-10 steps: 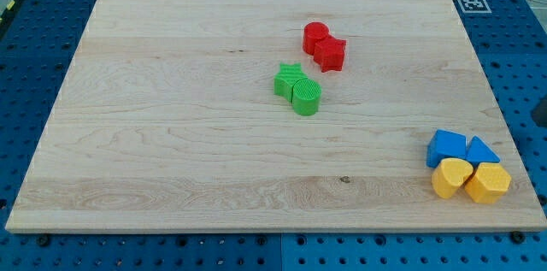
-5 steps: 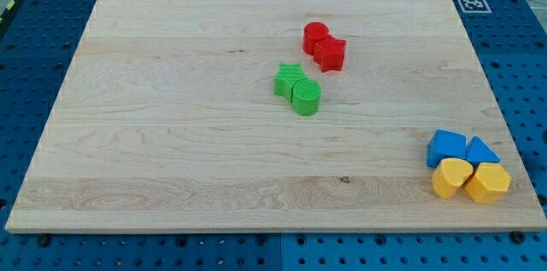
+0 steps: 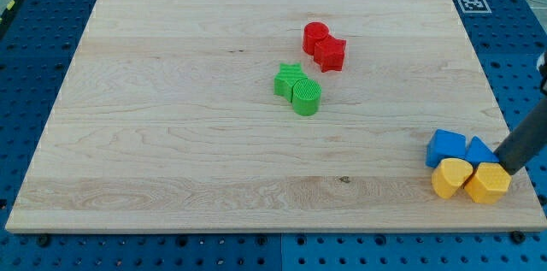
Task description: Push the blue triangle below the green blocks
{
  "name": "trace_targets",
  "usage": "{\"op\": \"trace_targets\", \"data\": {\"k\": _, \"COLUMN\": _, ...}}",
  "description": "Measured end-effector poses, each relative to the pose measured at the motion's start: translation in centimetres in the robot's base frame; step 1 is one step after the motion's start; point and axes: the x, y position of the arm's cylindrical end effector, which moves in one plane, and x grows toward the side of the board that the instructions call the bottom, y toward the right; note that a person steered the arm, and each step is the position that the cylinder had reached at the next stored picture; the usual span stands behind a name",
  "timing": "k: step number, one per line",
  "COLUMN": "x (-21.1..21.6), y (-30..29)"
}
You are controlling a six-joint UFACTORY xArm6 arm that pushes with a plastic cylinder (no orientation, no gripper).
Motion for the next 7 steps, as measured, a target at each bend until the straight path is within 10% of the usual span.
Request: {"op": "trace_targets", "data": {"k": 7, "x": -1.1, "y": -9.0}}
